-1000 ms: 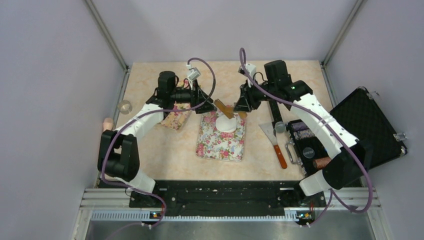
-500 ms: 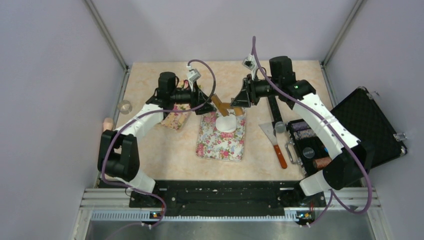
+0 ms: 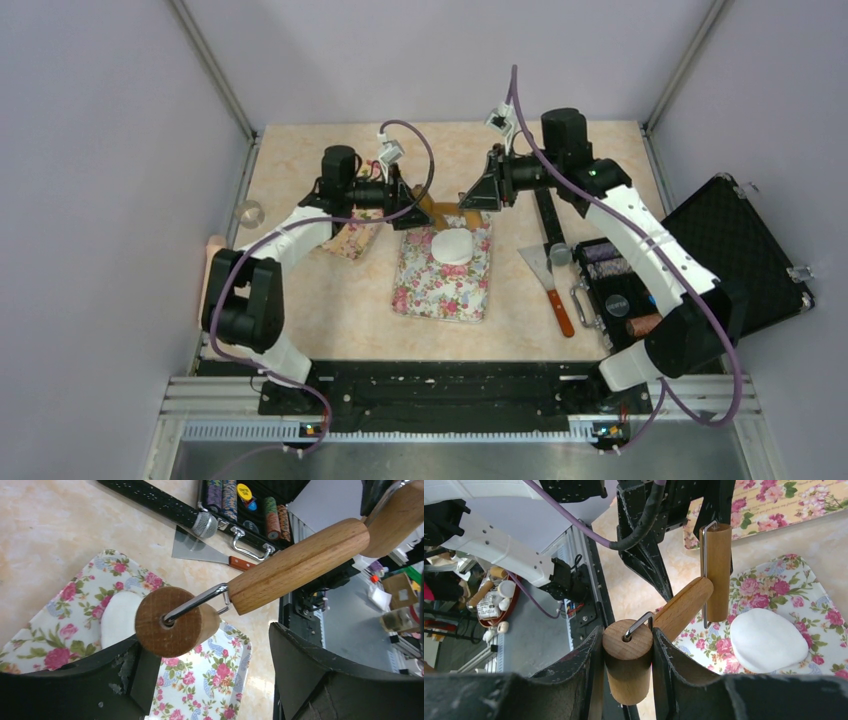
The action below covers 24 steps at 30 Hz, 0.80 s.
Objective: Roll out the dumpling wrappers from the dough
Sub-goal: Pick up the rolling pin from the work surface.
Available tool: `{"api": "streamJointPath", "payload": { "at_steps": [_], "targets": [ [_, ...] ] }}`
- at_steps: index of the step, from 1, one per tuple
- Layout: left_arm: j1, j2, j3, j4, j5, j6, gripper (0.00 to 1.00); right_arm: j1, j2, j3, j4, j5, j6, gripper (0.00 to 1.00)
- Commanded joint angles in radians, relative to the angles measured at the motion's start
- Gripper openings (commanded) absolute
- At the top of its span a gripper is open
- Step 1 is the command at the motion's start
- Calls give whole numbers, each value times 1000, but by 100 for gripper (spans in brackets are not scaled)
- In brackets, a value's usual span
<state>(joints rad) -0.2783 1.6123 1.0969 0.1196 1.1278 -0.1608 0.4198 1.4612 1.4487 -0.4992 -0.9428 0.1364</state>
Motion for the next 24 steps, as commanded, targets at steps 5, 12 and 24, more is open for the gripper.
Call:
{"api": "streamJointPath", "payload": {
  "at_steps": [5, 12, 24],
  "targets": [
    [-32, 58, -30, 296, 165, -242, 71, -95, 84, 43, 88, -62, 0, 0],
    [-32, 66, -46, 418, 185, -358, 42, -133, 59, -58, 224, -34, 21, 0],
    [-31, 73, -34, 415, 172, -382, 0, -122, 63, -190, 285, -212, -20, 64]
  ]
}}
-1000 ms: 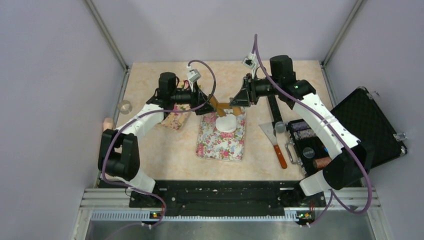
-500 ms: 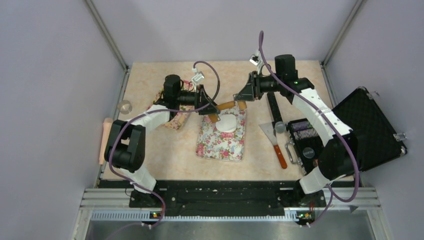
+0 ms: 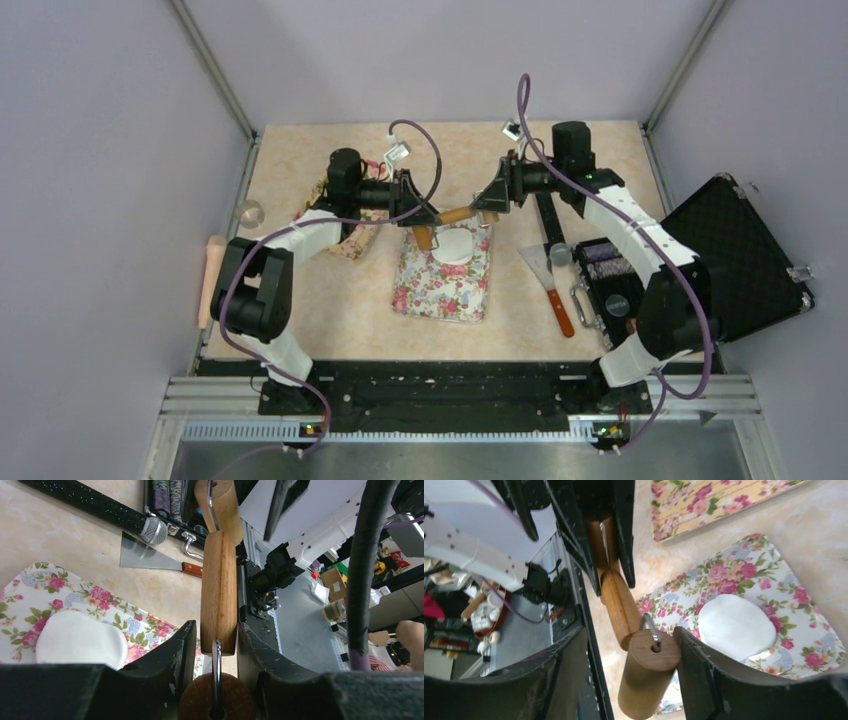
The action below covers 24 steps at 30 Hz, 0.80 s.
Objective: Roll out the dumpling wrappers from the dough
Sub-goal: Pick up the rolling pin from the work surface.
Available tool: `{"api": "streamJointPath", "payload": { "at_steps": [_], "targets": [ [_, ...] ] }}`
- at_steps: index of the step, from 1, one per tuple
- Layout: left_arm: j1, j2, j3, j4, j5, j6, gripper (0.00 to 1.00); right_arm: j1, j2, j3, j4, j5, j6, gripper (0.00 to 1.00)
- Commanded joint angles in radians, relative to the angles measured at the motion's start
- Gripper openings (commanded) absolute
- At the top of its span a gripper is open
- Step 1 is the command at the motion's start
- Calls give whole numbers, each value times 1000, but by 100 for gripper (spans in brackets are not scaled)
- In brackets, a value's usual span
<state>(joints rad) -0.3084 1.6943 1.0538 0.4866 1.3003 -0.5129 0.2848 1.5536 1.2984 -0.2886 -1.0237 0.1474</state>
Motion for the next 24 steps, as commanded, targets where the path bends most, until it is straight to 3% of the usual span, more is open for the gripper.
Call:
{"api": "streamJointPath", "payload": {
  "at_steps": [1, 10, 19, 21, 24],
  "targets": [
    [0, -6, 9, 50, -2, -31, 0, 22, -28, -53, 87, -139, -30, 65],
    [-3, 9, 5, 58, -10, -37, 0, 103, 7, -102, 198, -136, 33, 65],
    [-4, 6, 2, 60, -17, -38, 0, 139, 31, -95, 162, -100, -4, 51],
    [-4, 5, 0, 59, -19, -38, 0, 141, 32, -89, 147, -99, -13, 40],
    [-4, 5, 2, 57, -21, -37, 0, 148, 33, -67, 94, -87, -53, 0]
  ]
}}
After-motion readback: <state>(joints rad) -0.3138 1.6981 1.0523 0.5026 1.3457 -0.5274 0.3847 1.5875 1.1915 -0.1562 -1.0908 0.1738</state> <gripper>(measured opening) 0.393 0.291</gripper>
